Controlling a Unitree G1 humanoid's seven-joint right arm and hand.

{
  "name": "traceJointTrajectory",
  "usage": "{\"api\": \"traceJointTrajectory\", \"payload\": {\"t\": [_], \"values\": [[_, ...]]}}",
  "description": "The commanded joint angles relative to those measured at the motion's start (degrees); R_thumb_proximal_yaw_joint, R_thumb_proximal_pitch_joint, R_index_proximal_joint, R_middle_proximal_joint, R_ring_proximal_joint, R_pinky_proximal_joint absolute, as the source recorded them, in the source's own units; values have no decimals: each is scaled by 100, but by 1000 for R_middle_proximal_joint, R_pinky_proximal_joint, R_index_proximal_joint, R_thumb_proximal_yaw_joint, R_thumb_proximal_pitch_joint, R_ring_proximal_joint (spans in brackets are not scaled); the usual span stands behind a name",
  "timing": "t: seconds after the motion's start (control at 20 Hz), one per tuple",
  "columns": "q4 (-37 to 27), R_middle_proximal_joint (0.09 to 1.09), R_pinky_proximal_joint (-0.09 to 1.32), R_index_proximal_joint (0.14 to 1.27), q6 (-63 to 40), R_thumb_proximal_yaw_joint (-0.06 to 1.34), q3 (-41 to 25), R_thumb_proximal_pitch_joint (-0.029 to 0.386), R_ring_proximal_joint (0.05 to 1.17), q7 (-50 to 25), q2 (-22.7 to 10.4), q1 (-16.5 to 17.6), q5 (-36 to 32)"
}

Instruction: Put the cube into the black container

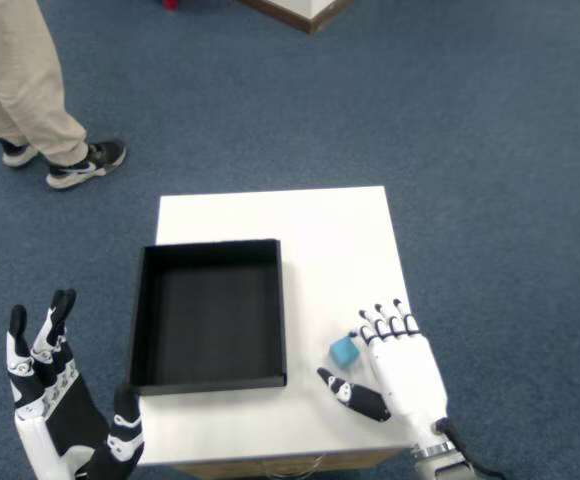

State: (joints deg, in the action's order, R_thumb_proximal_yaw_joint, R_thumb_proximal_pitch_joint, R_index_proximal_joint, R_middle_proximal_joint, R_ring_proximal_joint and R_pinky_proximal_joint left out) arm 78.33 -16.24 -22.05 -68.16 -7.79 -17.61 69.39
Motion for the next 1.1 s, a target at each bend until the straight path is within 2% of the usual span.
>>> {"api": "traceJointTrajectory", "payload": {"t": [0.05,1.1], "values": [[-187,329,123,650,-40,282,83,-15,271,-241,-30,-146,47],[-138,332,137,700,100,284,271,-10,275,55,-2,-53,198]]}}
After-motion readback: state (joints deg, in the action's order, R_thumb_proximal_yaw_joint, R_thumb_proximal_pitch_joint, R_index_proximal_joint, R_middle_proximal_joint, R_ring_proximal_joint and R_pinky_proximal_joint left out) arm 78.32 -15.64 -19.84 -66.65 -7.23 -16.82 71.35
